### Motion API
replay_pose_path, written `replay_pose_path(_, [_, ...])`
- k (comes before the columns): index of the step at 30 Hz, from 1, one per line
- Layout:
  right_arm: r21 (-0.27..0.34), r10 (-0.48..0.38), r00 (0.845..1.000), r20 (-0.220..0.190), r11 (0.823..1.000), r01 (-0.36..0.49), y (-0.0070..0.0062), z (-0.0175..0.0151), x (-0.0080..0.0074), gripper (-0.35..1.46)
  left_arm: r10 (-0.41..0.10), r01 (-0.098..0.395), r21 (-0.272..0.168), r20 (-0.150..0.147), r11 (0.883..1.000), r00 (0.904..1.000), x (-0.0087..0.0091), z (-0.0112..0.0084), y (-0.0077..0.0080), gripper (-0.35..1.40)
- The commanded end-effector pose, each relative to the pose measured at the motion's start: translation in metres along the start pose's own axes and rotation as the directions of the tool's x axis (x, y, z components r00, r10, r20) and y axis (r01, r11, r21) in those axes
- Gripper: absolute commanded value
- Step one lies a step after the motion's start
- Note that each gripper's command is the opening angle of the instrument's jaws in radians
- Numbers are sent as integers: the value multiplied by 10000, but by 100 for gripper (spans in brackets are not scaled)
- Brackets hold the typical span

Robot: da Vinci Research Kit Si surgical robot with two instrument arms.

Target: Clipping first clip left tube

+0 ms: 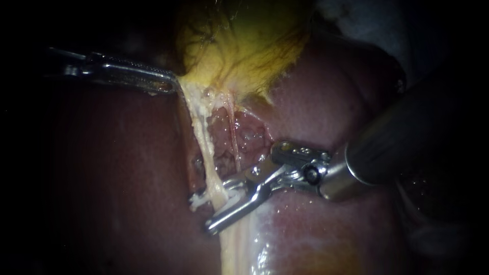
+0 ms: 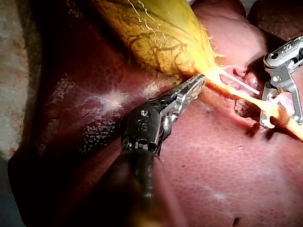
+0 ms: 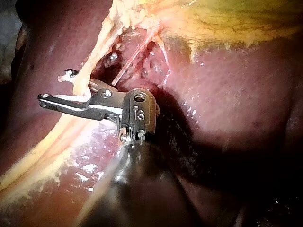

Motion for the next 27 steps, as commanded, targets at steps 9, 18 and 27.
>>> replay_pose_path(9, [380,110,9993,359,9992,-124,-26,10,11,52,-1,1,3,3,10000,10000,0,0,0,-35])
replay_pose_path(18, [732,94,9975,699,9972,-145,-37,16,5,49,-2,2,2,3,10000,10000,0,0,0,-35])
replay_pose_path(27, [970,60,9950,994,9952,-156,-31,17,4,32,-2,2,1,3,10000,10000,0,0,0,-35])
